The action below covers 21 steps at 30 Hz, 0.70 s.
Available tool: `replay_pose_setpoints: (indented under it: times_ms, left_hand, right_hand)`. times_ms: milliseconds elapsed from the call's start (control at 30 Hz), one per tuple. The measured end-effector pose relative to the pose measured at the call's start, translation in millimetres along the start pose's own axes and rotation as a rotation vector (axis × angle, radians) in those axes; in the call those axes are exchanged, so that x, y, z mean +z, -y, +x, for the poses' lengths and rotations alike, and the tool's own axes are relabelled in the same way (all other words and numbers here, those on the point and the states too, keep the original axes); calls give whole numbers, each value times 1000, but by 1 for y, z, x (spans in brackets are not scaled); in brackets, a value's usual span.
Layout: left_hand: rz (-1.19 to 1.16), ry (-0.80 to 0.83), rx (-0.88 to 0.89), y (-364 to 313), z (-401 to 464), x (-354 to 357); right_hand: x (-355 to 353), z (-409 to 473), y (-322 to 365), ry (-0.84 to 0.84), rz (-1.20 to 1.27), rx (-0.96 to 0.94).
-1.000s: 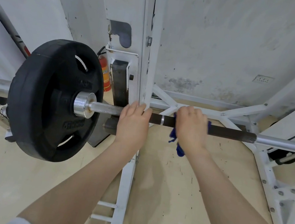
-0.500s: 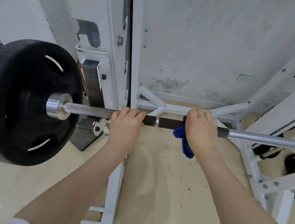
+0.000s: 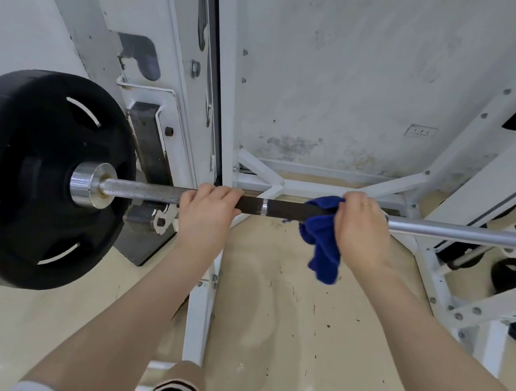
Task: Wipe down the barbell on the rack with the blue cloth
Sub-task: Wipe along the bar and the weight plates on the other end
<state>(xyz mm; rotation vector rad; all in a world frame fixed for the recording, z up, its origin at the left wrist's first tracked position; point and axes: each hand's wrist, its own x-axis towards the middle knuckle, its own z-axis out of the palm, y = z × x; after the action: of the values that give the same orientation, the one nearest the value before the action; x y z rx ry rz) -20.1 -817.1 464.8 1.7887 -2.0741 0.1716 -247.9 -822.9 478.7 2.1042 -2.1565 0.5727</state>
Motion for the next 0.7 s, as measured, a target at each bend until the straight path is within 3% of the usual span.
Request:
replay_pose_setpoints:
  times_ms: [200, 333, 433, 500, 700]
  left_hand:
    - [-10, 168, -27, 2, 6, -9]
    - [-22, 191, -34, 2, 8, -13]
    - [-9, 190, -29, 2, 7, -14]
    - [-19, 175, -16, 3, 7, -14]
    - [-48, 173, 18, 6, 11, -17]
  right_hand:
    - [-39, -13, 48, -205, 790, 369]
    - [-29, -24, 62, 149, 1404, 816]
    - [-7, -46, 55, 379, 1579, 1031]
    - [15, -59, 56, 418, 1651, 1195]
    - [44, -48, 93, 437, 2024, 1344]
